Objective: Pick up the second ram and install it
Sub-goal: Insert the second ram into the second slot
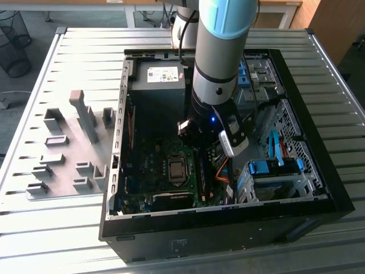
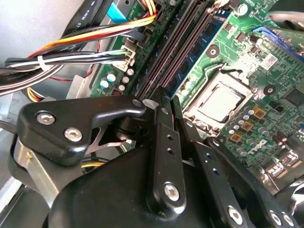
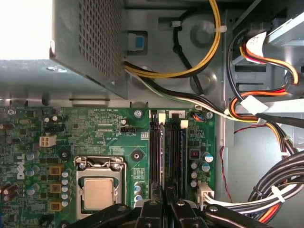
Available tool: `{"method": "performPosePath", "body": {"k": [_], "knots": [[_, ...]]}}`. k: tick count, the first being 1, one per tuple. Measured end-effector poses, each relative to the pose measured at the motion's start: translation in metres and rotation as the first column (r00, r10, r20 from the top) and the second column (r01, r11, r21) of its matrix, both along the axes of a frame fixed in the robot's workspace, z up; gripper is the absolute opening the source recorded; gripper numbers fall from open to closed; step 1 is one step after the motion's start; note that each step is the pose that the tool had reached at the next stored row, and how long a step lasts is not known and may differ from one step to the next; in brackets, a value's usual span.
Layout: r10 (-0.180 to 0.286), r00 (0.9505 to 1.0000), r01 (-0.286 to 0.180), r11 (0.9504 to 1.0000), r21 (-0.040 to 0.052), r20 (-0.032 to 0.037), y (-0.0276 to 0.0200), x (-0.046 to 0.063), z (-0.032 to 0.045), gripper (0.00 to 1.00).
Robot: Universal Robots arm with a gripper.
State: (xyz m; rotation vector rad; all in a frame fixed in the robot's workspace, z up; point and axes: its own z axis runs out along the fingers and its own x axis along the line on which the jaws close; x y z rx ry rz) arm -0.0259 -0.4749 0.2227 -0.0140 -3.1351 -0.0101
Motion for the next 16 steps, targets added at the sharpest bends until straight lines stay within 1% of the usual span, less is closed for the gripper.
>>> {"method": "performPosePath", "body": {"k": [7,10,12,16], "knots": [[-0.002,1.0000,0.002,1.0000,0.0000,0.0000,-0.0006,0.0000,-0.0004,0.14],[-0.002,1.0000,0.002,1.0000,0.0004,-0.0001,-0.0008,0.0000,-0.0015,0.14],[-0.002,1.0000,0.002,1.0000,0.0023,-0.0001,-0.0009,0.0000,-0.0026,0.14],[-0.002,1.0000,0.002,1.0000,0.0030,-0.0001,-0.0022,0.0000,-0.0039,0.14]]}}
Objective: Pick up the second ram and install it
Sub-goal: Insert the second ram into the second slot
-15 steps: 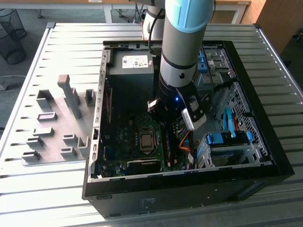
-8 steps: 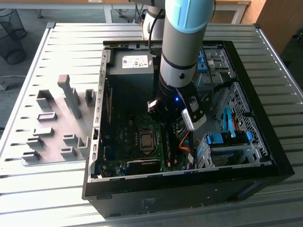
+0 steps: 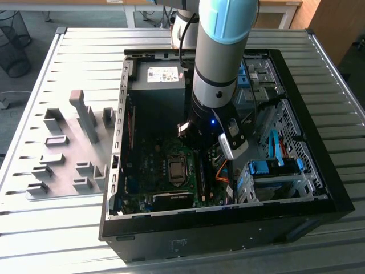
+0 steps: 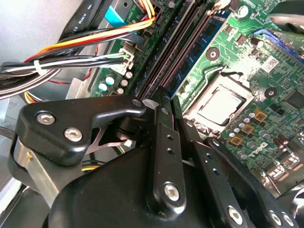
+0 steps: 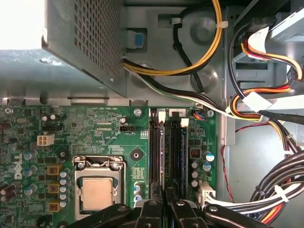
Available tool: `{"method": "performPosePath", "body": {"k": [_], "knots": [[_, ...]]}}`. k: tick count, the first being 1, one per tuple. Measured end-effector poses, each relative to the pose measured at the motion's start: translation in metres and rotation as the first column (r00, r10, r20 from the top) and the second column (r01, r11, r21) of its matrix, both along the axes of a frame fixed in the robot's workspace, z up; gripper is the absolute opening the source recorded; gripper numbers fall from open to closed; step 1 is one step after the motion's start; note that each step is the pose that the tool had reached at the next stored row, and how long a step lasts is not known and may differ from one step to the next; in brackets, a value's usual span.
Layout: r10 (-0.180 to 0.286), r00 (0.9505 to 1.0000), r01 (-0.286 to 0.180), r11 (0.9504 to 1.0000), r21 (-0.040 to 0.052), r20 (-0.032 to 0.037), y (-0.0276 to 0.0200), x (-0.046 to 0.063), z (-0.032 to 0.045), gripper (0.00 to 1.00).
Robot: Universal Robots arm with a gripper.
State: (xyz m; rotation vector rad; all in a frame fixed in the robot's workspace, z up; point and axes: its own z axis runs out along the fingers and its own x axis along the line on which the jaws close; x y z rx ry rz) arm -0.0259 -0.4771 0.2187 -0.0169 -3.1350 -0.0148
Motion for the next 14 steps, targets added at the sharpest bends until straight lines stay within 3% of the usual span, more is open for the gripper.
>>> {"method": "performPosePath", "body": {"k": [14], "knots": [[0.000,1.0000,0.000,1.0000,0.0028,0.0001,-0.0005,0.0000,-0.0048,0.14]]}}
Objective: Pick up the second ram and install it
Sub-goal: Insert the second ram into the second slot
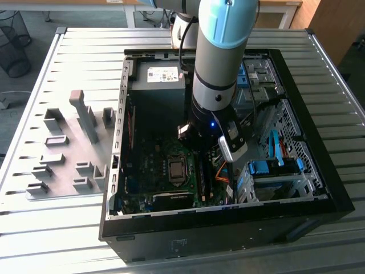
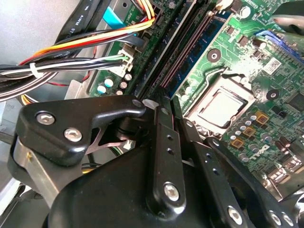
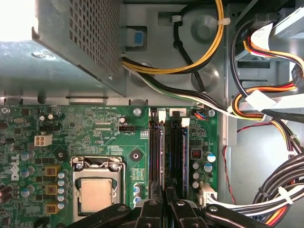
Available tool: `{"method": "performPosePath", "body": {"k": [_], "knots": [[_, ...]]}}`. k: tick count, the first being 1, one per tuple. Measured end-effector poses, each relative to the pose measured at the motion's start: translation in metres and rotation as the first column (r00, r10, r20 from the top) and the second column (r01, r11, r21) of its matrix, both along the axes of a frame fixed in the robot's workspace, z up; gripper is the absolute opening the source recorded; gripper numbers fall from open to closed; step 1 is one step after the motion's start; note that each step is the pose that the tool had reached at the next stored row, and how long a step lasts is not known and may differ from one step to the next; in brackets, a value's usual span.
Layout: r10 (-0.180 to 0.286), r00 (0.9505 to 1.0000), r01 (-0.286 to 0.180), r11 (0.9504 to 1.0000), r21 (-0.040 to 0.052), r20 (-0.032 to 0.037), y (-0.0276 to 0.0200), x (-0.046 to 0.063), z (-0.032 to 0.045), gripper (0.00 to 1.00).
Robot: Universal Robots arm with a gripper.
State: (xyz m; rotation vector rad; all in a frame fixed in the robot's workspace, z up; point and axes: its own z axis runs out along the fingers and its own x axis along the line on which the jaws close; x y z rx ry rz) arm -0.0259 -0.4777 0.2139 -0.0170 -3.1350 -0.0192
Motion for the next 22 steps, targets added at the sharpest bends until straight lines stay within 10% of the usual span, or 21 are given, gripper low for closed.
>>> {"method": "performPosePath", "body": {"k": [22], "knots": [[0.000,1.0000,0.000,1.0000,0.0035,-0.0001,0.0000,0.0000,-0.0038,0.21]]}}
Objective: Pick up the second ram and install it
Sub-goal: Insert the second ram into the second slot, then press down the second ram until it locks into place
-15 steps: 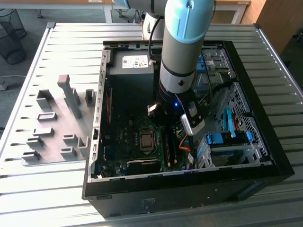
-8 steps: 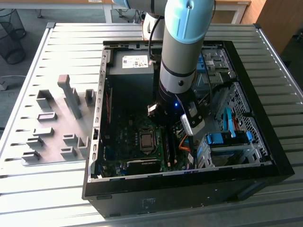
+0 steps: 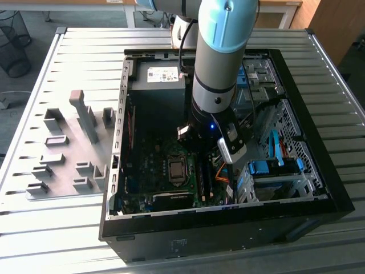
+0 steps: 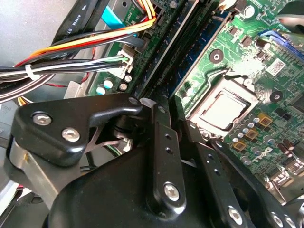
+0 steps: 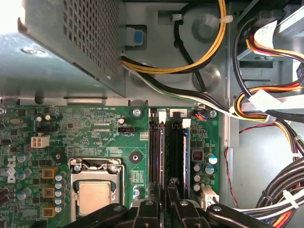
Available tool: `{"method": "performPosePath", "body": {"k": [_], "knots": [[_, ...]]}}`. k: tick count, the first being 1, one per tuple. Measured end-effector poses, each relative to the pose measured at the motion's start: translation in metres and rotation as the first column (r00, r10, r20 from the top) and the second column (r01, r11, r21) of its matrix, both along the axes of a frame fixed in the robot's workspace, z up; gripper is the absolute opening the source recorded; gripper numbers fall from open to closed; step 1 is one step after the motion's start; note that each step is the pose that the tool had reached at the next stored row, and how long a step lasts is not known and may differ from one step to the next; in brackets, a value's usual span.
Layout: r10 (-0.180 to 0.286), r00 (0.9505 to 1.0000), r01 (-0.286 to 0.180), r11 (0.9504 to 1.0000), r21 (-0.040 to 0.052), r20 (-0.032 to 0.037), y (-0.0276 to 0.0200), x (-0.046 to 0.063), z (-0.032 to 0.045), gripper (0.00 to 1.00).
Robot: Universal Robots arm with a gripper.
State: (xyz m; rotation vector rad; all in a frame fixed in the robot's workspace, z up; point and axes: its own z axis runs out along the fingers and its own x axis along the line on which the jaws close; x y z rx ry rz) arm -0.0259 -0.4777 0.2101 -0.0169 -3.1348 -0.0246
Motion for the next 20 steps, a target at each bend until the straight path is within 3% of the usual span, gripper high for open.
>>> {"method": "performPosePath", "body": {"k": [7,10,11,14,20], "knots": [[0.000,1.0000,0.000,1.0000,-0.0017,-0.0002,0.0000,0.000,0.0257,0.21],[0.000,1.0000,0.000,1.0000,-0.0014,-0.0005,0.0000,0.000,0.0258,0.20],[0.000,1.0000,0.000,1.0000,-0.0014,-0.0006,0.0000,0.000,0.0257,0.13],[0.000,1.0000,0.000,1.0000,-0.0015,-0.0007,0.0000,0.000,0.0250,0.10],[0.000,1.0000,0.000,1.0000,-0.0014,-0.0005,0.0000,0.000,0.0141,0.10]]}}
